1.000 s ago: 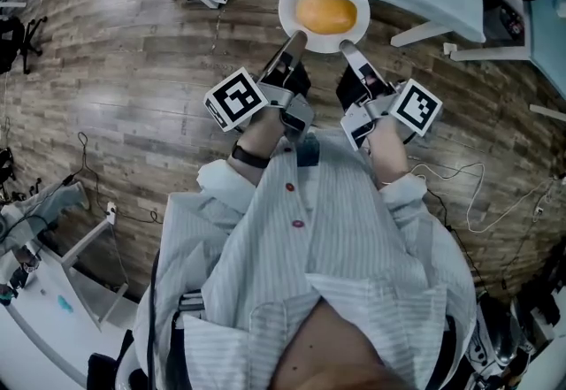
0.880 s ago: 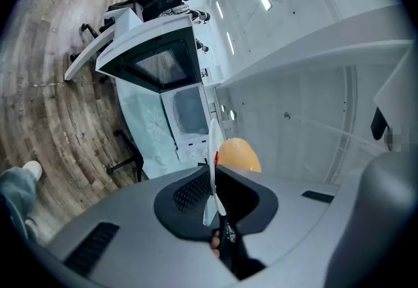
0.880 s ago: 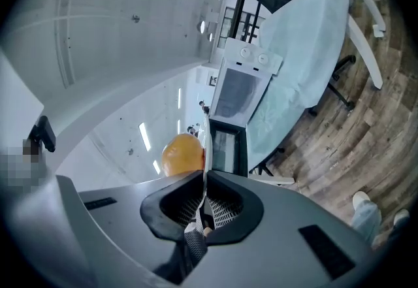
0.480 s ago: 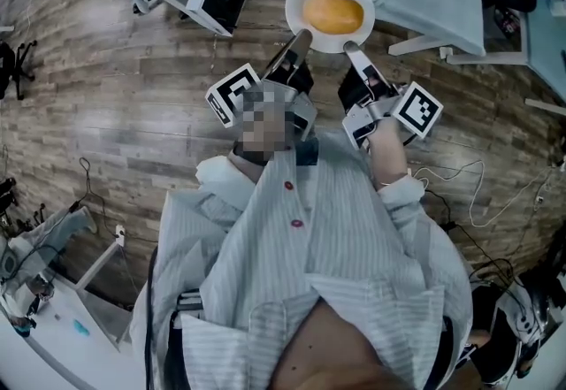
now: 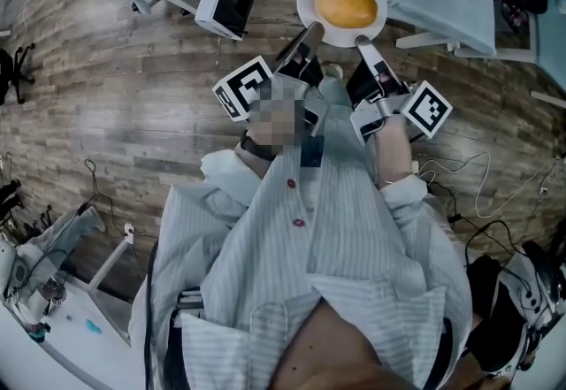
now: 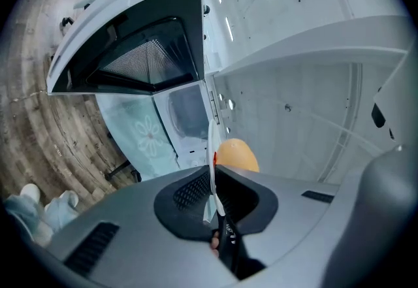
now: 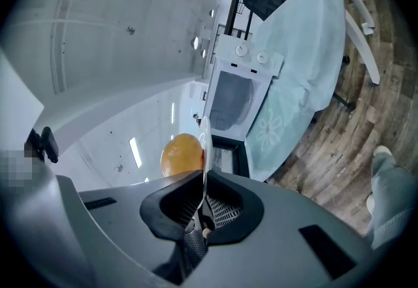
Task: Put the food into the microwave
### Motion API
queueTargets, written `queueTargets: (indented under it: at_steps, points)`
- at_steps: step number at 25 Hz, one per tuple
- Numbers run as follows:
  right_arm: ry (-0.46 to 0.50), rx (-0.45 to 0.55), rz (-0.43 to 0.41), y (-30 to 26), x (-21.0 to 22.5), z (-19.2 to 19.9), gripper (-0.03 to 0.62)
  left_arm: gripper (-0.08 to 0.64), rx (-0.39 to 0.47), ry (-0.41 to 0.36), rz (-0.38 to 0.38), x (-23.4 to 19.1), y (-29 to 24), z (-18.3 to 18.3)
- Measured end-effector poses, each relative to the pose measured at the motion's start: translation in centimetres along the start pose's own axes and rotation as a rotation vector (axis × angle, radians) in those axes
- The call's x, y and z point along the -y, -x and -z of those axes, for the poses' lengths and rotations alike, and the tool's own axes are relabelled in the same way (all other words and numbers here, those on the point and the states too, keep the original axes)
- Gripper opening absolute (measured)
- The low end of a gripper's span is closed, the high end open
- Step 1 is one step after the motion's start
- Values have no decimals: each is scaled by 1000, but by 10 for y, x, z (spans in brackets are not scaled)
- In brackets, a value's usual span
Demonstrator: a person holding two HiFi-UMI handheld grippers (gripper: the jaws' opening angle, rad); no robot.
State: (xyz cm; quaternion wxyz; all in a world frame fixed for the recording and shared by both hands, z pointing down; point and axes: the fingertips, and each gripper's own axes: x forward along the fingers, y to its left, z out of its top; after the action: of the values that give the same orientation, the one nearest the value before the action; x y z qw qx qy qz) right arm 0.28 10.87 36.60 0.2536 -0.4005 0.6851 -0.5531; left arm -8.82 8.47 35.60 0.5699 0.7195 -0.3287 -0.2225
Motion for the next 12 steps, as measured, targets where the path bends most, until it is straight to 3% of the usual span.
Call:
queueTargets:
  at_steps: [12]
  points:
    - [-8, -14, 12, -44, 16, -46, 38, 28, 9, 10, -13, -13, -57, -29]
